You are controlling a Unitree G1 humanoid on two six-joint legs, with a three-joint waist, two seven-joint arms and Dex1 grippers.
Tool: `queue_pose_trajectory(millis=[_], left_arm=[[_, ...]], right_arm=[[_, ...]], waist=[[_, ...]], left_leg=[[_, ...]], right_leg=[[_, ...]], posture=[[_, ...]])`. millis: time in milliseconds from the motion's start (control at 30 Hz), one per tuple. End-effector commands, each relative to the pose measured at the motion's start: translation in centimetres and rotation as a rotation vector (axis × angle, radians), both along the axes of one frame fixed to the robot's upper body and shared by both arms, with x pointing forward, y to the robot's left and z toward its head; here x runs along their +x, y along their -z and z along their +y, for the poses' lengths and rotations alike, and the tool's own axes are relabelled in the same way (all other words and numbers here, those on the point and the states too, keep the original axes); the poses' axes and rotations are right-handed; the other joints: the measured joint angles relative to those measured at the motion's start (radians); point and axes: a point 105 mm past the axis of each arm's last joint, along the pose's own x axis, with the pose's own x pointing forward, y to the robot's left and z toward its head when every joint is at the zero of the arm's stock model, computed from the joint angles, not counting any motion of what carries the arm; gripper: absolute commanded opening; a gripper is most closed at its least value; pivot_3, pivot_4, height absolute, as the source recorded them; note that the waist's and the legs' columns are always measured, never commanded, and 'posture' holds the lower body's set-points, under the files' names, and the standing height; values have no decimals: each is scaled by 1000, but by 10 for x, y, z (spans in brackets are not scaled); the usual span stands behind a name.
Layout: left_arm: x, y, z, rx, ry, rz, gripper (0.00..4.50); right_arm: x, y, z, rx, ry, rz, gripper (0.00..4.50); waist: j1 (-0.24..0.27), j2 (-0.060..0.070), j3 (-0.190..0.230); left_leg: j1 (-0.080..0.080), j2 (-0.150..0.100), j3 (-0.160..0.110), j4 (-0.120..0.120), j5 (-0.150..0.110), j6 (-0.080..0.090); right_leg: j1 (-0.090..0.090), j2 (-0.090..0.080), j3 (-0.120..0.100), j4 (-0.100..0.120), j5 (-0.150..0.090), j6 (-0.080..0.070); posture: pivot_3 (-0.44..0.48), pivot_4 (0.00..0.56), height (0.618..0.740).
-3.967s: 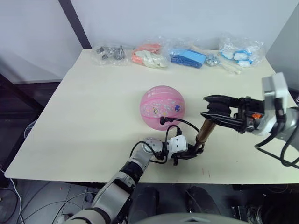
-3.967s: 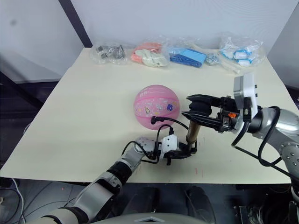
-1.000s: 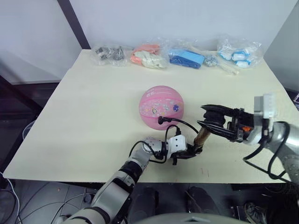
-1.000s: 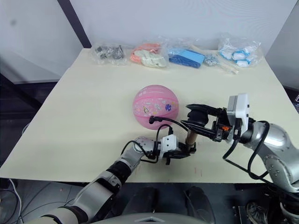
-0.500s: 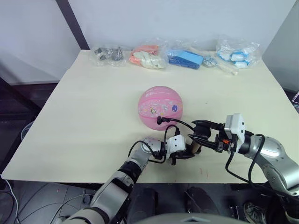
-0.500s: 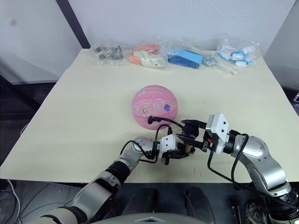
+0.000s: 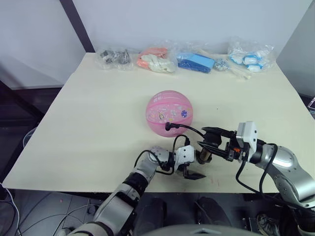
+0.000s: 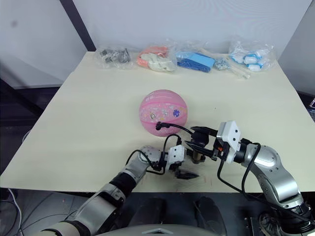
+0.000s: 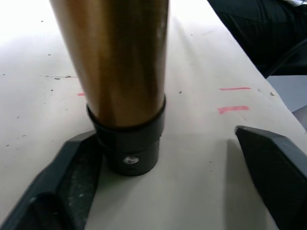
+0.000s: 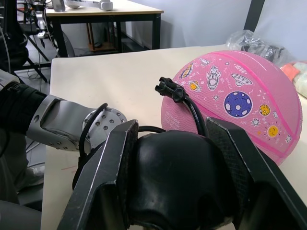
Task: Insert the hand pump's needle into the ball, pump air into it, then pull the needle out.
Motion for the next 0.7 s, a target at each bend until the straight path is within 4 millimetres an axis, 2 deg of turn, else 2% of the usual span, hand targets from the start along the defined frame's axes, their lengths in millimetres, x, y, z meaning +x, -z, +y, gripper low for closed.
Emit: queue_pose_trajectory(millis=[33,300,500,700], left_arm=[[2,0,14,3,-48,19,4404],[-6,-28,38,-64,-49,-20,4404],[-23,-59,70,-111,-35,-63,4404],[-27,-91,97,-162,-64,-82,4404]], right_arm=[[0,28,-5,-68,27,123,1845],[4,7,-9,-58,20,72,1845],[3,-20,-15,-92,-12,-18,1845],[8,-37,-28,-144,3,-77,1845]], waist=[[-3,0,0],[1,6,5],[4,8,9],[7,10,20]], left_leg=[[0,0,0,0,0,0],[-1,1,0,0,0,0],[-3,0,1,0,0,0],[-5,-3,1,0,0,0]], right_leg=[[0,0,0,0,0,0],[-1,0,0,0,0,-1],[-2,-6,1,-2,0,-1],[-3,-10,0,-2,0,-1]], posture=[[0,150,736],[0,150,736],[0,150,736],[0,150,736]])
